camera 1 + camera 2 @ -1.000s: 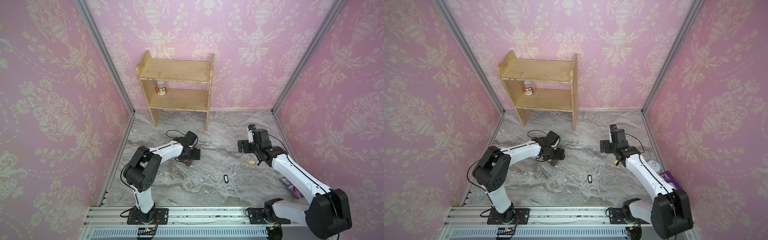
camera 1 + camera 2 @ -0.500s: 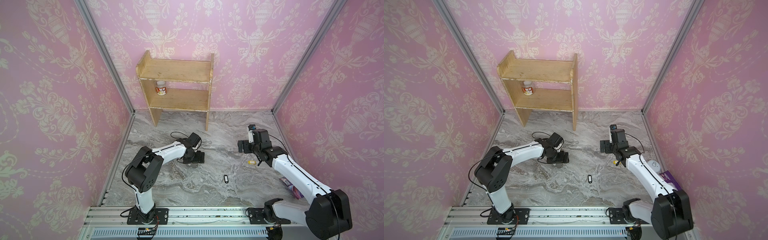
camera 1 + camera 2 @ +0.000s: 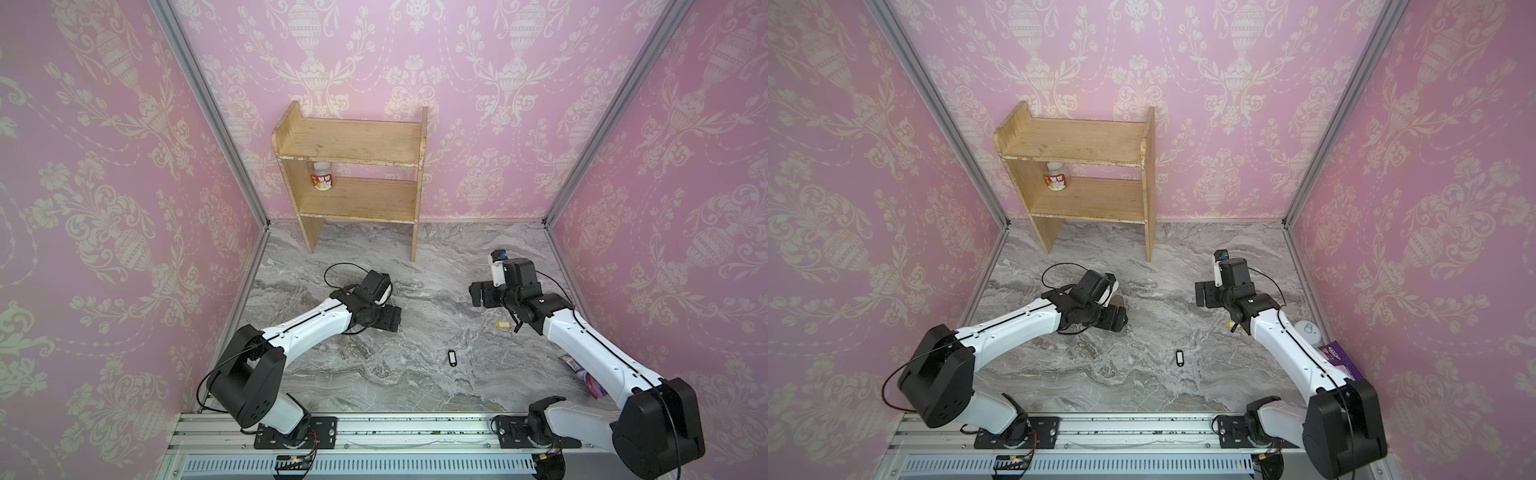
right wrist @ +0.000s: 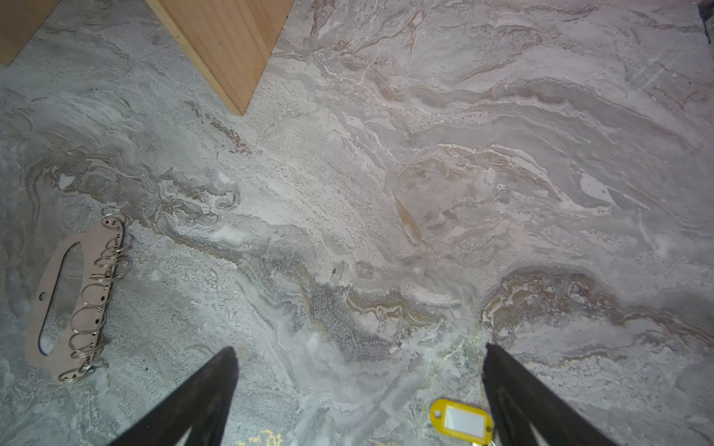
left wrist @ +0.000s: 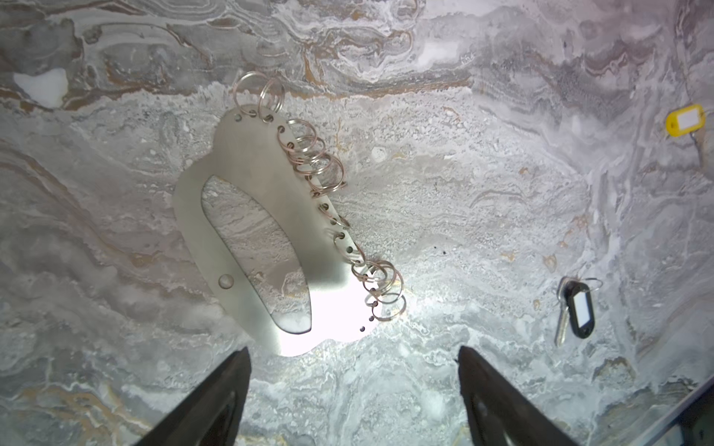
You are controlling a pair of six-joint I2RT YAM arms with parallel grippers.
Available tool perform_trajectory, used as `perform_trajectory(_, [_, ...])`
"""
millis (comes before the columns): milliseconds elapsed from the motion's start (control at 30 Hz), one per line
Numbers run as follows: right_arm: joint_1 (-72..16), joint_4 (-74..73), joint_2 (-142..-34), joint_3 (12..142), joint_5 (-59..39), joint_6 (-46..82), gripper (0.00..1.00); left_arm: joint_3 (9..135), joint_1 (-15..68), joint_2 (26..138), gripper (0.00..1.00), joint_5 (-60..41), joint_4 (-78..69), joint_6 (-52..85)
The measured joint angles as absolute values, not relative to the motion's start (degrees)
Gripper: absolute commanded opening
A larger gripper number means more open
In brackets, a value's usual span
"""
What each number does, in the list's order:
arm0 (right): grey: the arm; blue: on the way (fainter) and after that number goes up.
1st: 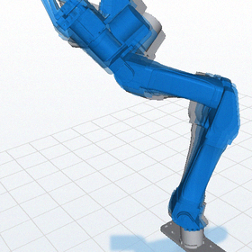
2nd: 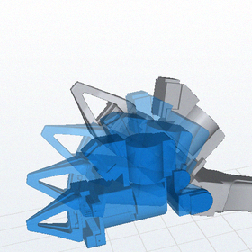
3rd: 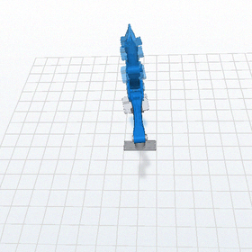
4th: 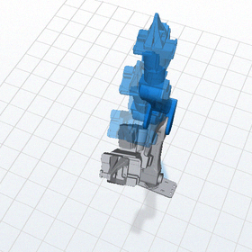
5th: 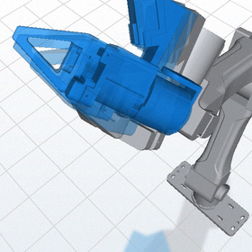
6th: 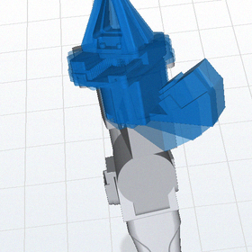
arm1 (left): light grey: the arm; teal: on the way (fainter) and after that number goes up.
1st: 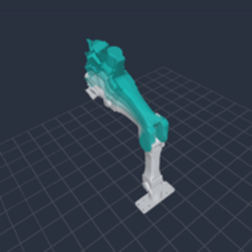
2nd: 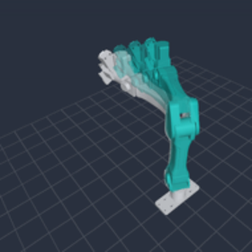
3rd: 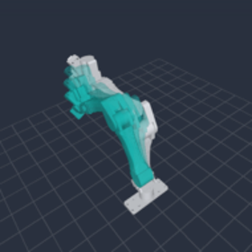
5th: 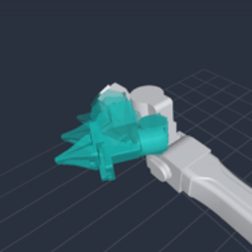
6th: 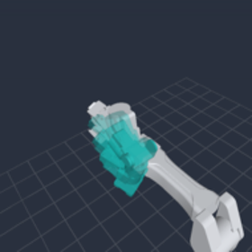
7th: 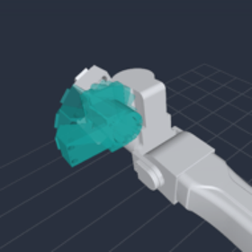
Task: Put the keys on the keyring
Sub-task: 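Move the left gripper over the metal keyring plate while the right gripper lifts, then lower the left gripper and grasp the edge of the metal keyring plate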
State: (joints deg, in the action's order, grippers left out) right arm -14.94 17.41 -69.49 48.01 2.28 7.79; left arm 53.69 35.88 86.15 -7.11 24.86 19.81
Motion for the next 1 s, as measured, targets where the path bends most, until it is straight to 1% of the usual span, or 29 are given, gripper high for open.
perform_trajectory(167, [-15.22,16.80,-69.49,47.46,1.06,7.77,1.00,48.53,36.40,86.00,0.64,-7.14,22.04,13.96])
perform_trajectory(267, [-15.20,16.71,-69.49,47.11,0.71,7.70,1.00,45.65,36.56,86.00,0.57,-7.25,18.87,12.62])
perform_trajectory(400, [-15.20,16.60,-69.49,47.05,0.51,7.51,1.00,43.18,36.73,86.00,0.57,-7.62,14.63,12.25])
perform_trajectory(433, [-15.20,16.58,-69.49,47.00,0.38,7.42,1.00,42.83,36.95,86.00,0.58,-7.60,13.45,11.94])
perform_trajectory(500, [-15.22,16.38,-69.47,46.89,0.30,7.29,1.00,41.87,37.50,85.76,0.65,-7.33,10.81,11.11])
perform_trajectory(633, [-15.31,15.66,-69.23,46.22,0.16,7.09,1.00,38.92,38.63,84.88,0.65,-6.48,5.93,9.47])
perform_trajectory(733, [-15.31,15.62,-68.71,45.80,-0.08,7.05,1.00,37.65,38.83,84.84,0.60,-6.44,3.60,8.25])
perform_trajectory(833, [-15.31,15.33,-67.48,45.36,-0.19,6.66,1.00,36.91,38.83,84.84,0.53,-6.17,1.80,7.05])
perform_trajectory(1000, [-15.31,15.18,-65.76,45.23,-0.19,5.98,1.00,35.88,39.18,84.60,0.45,-6.04,-1.06,5.08])
